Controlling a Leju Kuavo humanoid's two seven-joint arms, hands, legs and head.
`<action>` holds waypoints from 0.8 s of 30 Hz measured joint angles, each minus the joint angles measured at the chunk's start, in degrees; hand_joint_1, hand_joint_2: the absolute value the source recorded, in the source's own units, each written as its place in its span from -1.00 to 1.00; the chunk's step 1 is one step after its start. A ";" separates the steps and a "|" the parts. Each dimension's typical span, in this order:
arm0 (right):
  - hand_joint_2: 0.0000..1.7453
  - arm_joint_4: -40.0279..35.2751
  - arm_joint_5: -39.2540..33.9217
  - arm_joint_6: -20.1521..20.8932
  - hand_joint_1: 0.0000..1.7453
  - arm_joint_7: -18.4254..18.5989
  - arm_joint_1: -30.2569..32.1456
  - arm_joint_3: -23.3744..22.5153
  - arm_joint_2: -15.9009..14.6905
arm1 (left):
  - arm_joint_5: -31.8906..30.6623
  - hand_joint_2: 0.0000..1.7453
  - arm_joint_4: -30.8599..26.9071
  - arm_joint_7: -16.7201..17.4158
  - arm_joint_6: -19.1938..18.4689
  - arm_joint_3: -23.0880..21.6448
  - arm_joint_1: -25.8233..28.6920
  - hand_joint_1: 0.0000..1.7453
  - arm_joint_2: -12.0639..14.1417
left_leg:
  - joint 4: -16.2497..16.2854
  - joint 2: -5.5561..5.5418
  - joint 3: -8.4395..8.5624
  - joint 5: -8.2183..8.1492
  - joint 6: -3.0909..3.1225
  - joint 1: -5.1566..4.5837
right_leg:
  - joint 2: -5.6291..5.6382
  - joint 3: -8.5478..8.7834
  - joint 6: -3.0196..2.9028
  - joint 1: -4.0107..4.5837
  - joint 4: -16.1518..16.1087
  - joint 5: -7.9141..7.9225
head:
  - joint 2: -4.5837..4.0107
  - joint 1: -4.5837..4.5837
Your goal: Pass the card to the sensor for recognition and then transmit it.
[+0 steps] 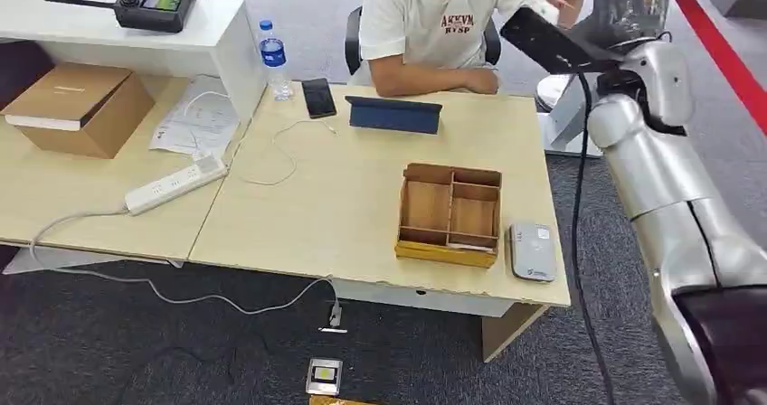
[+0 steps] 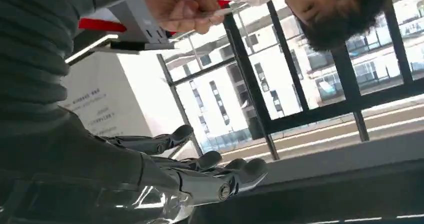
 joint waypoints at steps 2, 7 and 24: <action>1.00 1.73 3.56 0.00 -1.00 0.92 -0.76 2.23 0.59 | 0.09 -1.00 0.00 -0.18 0.00 -0.31 0.01 -1.00 0.13 | 0.00 0.00 0.01 0.00 0.00 0.00 | 0.00 0.00 0.00 0.00 0.00 0.00 | 0.00 0.02; 1.00 4.52 8.88 0.72 -1.00 3.41 -1.16 6.37 1.53 | 0.17 -1.00 0.00 -0.24 -0.02 -0.48 0.13 -1.00 0.26 | 0.01 0.01 0.01 0.00 0.00 0.00 | 0.00 -0.01 0.00 0.00 0.00 0.00 | 0.00 0.02; 1.00 11.49 11.12 2.64 -0.62 5.83 -0.63 13.13 2.38 | 0.76 -1.00 0.00 0.72 0.07 -0.76 0.26 -1.00 0.31 | 0.02 0.04 0.01 0.00 0.00 0.00 | 0.04 -0.06 0.00 0.00 -0.01 0.00 | -0.02 0.02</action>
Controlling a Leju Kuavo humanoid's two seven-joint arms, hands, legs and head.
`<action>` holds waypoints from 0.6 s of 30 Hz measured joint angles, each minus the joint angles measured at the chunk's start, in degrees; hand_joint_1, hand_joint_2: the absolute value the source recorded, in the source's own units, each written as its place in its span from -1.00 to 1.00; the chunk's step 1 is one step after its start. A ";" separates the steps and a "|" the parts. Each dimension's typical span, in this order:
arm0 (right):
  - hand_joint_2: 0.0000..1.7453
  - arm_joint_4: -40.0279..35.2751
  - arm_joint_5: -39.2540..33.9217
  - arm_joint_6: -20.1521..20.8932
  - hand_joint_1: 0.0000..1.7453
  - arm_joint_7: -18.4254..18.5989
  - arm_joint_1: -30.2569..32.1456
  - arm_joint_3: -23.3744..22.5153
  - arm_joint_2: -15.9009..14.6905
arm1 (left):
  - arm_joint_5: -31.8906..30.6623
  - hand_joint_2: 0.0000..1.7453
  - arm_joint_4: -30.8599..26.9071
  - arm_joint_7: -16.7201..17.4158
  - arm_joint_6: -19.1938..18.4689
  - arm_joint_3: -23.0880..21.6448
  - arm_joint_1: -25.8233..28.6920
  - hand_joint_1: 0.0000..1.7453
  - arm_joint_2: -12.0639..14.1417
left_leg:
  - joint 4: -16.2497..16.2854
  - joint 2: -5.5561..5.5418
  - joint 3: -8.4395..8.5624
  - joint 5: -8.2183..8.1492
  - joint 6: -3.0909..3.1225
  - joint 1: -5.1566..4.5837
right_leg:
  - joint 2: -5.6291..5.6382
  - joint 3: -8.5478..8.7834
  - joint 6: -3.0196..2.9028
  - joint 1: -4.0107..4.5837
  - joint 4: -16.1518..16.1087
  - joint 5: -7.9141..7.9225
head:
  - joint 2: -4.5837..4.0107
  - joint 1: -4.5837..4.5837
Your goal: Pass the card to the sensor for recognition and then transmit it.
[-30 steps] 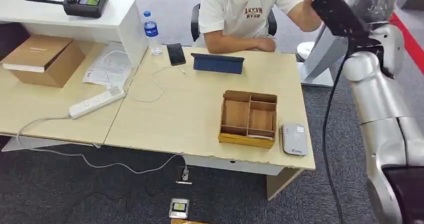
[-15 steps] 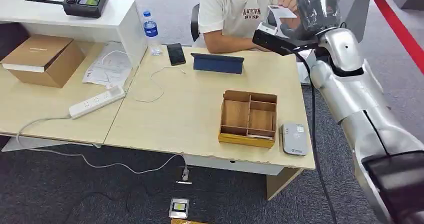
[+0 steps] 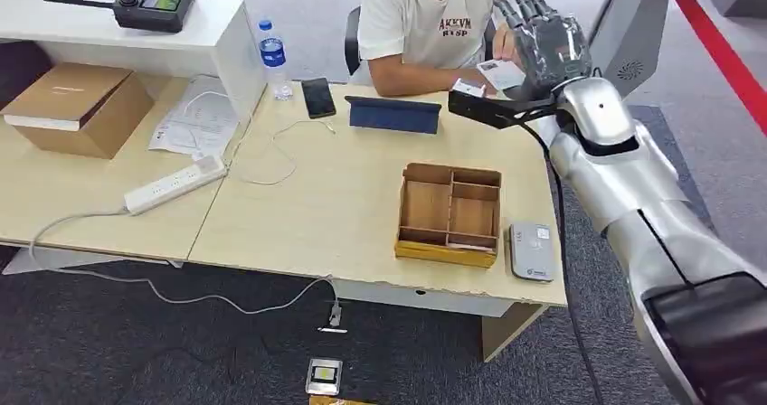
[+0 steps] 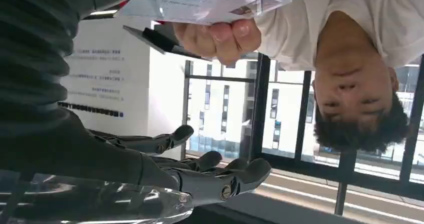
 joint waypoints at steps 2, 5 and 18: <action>1.00 0.48 0.00 0.00 1.00 0.66 0.05 0.17 -0.04 | 0.02 -1.00 0.00 0.51 0.24 -0.02 0.00 -1.00 -0.02 | 0.00 0.01 0.00 0.00 0.00 0.00 | 0.01 0.00 0.00 0.00 0.00 0.00 | 0.02 0.00; 1.00 1.11 -0.70 -0.20 1.00 1.22 0.17 0.28 -0.35 | 0.00 -1.00 0.00 1.53 0.79 -0.02 0.05 -1.00 -0.37 | 0.01 0.02 0.00 0.00 0.00 0.00 | 0.01 -0.01 0.00 0.00 0.00 0.00 | 0.00 0.00; 1.00 2.78 -2.54 -0.22 1.00 0.68 0.61 -0.04 -0.87 | 0.26 -1.00 0.00 1.92 1.09 -0.04 0.12 -1.00 -0.85 | 0.01 0.01 0.00 0.00 0.00 0.00 | 0.04 -0.01 0.00 0.00 0.00 0.00 | 0.00 0.00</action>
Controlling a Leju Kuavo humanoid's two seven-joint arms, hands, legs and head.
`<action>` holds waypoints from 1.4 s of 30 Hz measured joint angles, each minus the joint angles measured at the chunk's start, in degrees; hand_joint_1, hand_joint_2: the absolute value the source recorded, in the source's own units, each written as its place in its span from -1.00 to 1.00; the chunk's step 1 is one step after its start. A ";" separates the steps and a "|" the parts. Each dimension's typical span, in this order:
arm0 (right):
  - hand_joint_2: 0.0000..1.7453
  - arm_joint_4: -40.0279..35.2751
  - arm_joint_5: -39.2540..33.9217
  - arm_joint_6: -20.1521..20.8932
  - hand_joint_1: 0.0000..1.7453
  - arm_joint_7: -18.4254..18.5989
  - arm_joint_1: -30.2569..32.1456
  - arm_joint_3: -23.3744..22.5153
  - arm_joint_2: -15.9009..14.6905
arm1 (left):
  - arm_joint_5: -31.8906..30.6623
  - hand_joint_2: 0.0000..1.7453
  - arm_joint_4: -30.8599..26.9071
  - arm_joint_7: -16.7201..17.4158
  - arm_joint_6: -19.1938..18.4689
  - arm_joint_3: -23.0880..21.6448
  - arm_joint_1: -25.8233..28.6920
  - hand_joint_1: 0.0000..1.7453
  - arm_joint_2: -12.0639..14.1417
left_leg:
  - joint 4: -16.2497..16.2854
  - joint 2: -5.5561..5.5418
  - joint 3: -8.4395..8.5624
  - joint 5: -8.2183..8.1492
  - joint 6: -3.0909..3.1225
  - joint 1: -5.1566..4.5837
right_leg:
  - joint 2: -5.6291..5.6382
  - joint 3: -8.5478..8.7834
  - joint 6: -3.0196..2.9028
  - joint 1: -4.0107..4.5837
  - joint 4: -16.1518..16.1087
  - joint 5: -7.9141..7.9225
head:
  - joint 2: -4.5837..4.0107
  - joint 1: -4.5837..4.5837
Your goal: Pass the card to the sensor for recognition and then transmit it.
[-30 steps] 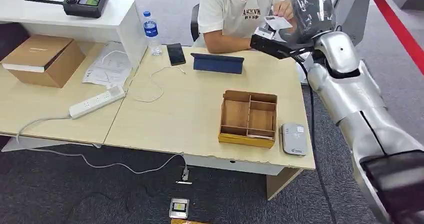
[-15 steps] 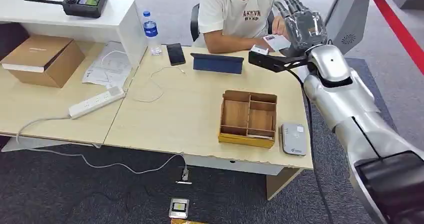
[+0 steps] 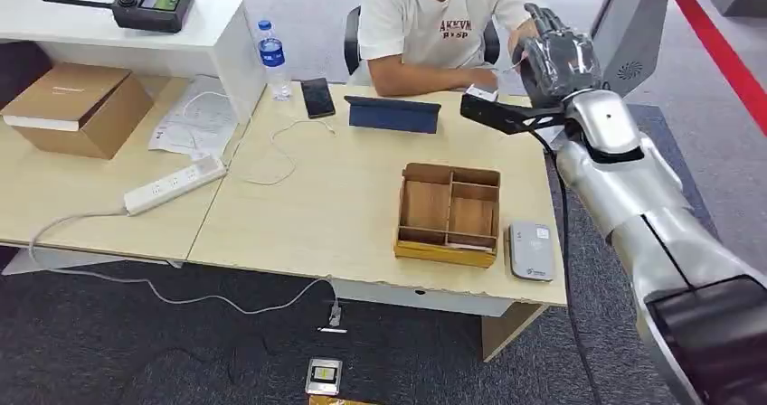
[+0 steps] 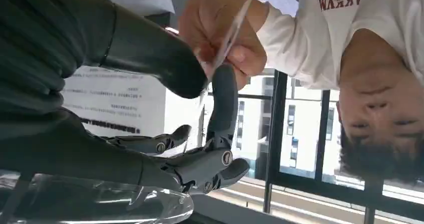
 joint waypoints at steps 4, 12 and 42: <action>1.00 0.06 -0.02 -0.02 1.00 -0.31 0.01 -0.02 0.02 | -0.07 -1.00 0.00 -0.55 -0.09 -0.02 -0.01 -1.00 -0.02 | 0.00 0.00 0.00 0.00 0.00 0.00 | 0.00 0.00 0.00 0.00 0.00 0.00 | 0.00 0.00; 1.00 0.13 -1.20 -0.90 1.00 -1.75 0.19 -0.50 0.11 | 0.46 -1.00 0.00 0.24 0.15 -0.02 0.00 -1.00 -0.04 | 0.00 0.00 0.00 0.00 0.00 0.00 | 0.00 0.01 0.00 -0.01 0.00 0.00 | 0.02 0.00; 1.00 -5.14 -20.17 -6.40 1.00 -9.79 22.11 -16.15 -13.53 | 3.47 -1.00 0.02 3.43 2.03 0.24 0.13 -1.00 -2.25 | 0.05 -0.02 0.00 -0.08 0.08 -0.01 | 0.00 0.03 0.01 -0.02 -0.07 0.00 | 0.00 -0.02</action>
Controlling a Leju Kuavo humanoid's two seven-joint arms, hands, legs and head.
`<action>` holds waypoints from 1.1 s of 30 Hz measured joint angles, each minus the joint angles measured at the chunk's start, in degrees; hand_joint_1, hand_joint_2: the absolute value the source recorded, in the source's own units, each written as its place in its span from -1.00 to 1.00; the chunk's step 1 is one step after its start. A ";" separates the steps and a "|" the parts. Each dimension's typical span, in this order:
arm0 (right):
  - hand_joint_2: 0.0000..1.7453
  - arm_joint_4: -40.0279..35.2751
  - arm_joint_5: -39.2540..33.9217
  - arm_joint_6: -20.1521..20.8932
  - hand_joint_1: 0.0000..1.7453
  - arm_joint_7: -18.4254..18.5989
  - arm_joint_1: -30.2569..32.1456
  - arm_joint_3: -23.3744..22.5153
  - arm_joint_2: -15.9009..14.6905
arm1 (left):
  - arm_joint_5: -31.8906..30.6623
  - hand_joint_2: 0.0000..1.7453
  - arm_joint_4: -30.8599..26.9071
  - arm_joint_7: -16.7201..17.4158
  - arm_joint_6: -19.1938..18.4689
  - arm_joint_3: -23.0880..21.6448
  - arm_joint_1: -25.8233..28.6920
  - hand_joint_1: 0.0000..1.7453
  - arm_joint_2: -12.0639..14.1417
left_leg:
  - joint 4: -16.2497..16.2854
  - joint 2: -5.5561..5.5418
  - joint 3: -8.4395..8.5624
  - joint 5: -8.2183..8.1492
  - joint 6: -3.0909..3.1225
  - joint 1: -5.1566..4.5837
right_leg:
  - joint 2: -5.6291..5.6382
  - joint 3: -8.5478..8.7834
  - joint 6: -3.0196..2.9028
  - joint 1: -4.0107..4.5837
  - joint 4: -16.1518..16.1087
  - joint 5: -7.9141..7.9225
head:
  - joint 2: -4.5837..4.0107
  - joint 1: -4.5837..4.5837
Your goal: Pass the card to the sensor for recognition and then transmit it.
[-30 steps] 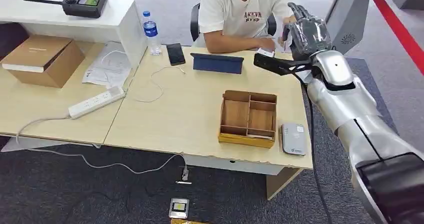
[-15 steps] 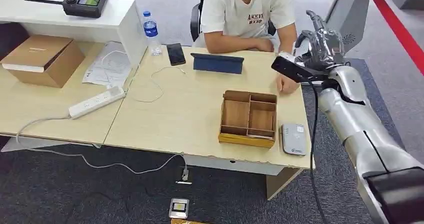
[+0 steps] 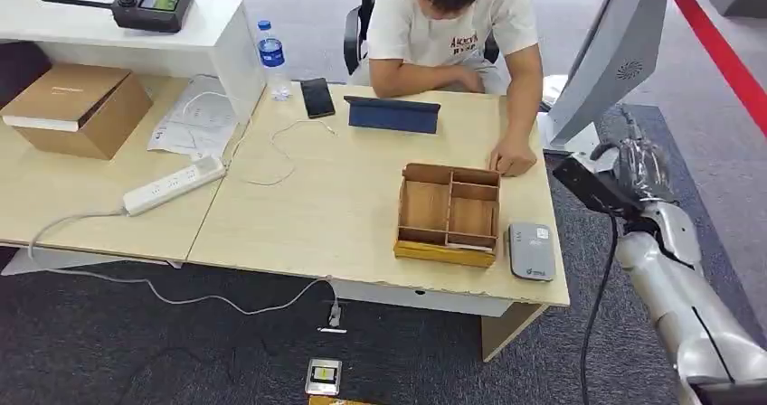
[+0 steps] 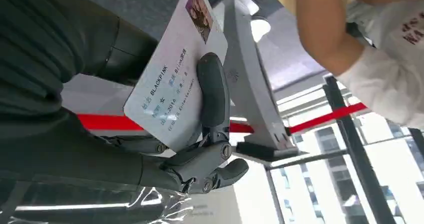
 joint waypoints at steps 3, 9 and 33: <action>1.00 -0.06 -0.04 -0.26 1.00 0.44 2.33 -0.72 -0.63 | -0.15 -1.00 0.00 -0.33 0.00 0.00 -0.01 -1.00 -0.02 | -0.01 0.00 0.01 0.00 0.00 0.00 | 0.00 0.00 0.00 0.00 0.00 0.00 | 0.00 0.00; 1.00 -0.50 0.24 -0.33 1.00 1.55 5.82 -1.44 -1.53 | -0.63 -1.00 0.00 -1.07 -0.02 0.00 -0.02 -1.00 -0.02 | -0.01 0.01 0.00 0.00 0.00 0.00 | 0.00 0.00 0.00 0.00 0.00 0.00 | 0.00 0.02; 1.00 -4.50 2.88 0.64 1.00 3.08 13.35 -1.38 -0.50 | -1.55 -1.00 0.00 -1.60 -0.39 -0.15 -0.03 -1.00 -0.04 | -0.03 0.01 -0.02 -0.01 0.00 0.00 | 0.00 0.00 0.00 0.00 0.00 -0.01 | 0.02 0.02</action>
